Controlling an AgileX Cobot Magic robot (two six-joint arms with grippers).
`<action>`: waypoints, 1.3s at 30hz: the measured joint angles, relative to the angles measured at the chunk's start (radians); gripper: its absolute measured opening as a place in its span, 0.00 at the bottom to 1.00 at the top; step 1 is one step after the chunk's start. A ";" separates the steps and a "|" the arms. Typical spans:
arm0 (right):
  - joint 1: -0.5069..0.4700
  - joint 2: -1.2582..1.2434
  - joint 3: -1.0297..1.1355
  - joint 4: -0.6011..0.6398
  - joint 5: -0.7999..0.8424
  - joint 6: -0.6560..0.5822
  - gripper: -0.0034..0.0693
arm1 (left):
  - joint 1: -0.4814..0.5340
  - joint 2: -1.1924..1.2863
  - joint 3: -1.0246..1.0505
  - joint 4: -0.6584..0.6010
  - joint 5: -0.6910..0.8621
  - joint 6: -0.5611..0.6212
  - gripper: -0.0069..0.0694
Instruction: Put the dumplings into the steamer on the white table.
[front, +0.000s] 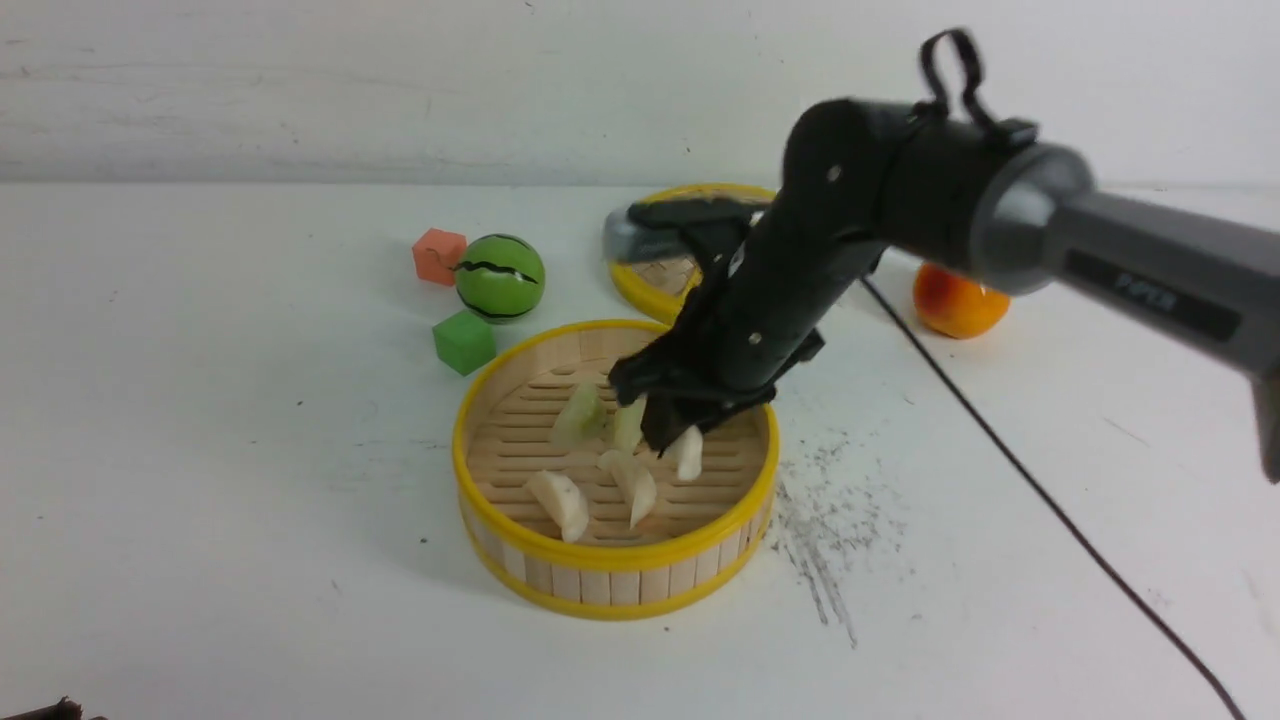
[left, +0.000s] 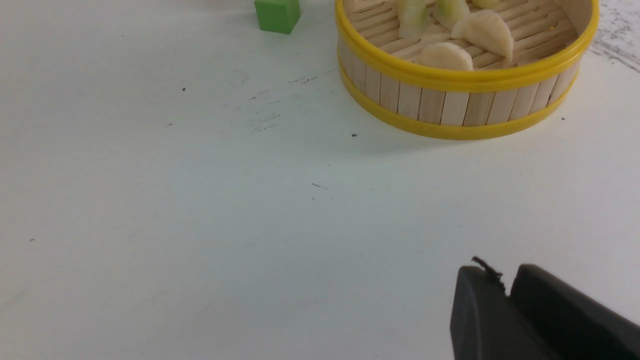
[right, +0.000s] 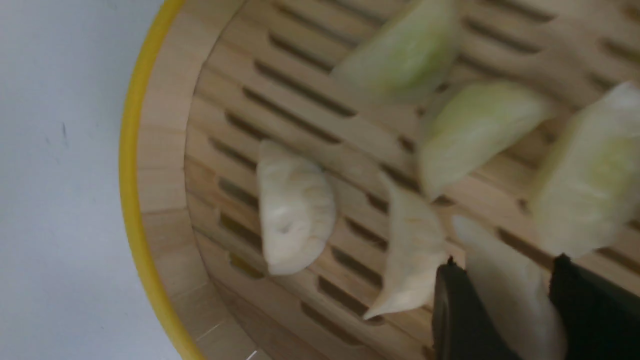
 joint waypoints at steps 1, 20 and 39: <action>0.027 0.022 0.006 -0.049 -0.008 0.024 0.36 | 0.000 0.000 0.000 0.001 0.000 0.000 0.20; 0.037 -0.031 0.013 -0.177 -0.010 0.162 0.66 | 0.000 0.000 0.000 0.002 0.000 0.000 0.22; 0.037 -1.126 0.850 -0.273 -0.447 0.019 0.02 | 0.000 0.000 0.000 0.002 0.004 0.000 0.24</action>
